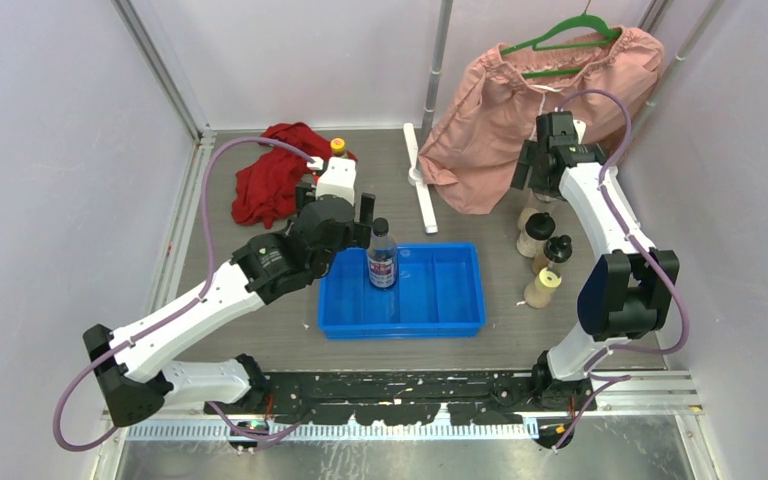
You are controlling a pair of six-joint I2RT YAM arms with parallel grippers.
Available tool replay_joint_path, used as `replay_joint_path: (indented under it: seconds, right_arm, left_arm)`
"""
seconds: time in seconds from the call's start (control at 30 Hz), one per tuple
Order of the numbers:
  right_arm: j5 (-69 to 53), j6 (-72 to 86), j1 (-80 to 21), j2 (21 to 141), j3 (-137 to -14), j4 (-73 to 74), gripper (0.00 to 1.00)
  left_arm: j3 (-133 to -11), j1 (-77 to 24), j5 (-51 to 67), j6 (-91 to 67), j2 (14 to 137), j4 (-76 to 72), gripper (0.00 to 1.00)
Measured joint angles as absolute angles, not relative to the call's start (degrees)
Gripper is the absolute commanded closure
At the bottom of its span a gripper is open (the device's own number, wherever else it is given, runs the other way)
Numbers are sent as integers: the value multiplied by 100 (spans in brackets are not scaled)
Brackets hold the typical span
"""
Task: Organize the condiment bottles
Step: Pick up the bottle from the center of the board.
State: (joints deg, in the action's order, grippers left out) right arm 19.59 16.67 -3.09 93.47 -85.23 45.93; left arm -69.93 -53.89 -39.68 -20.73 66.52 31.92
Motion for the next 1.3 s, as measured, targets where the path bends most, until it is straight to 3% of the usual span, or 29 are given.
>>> replay_joint_path:
  seconds: [0.43,0.7,1.1,1.3]
  right_arm:
    - [1636,1761,213,9730,-8173,4136,1]
    - [1476,1809,226,9802,-8173,4071,21]
    - [1435,1813,226,9802,-8176,4066,24]
    - [1422,1813,226,9800,-8176,4060,43]
  left_arm:
    - [-6993,-5310,-3828,-2051,6711,3094,19]
    - [-6993,-5295,-3811,-2049,6729,3068,19]
    - [-6993,-5286,-3739,-2051,6816,3057,19]
    - [-6993,-5286,-3723,-2051,6838,3048,20]
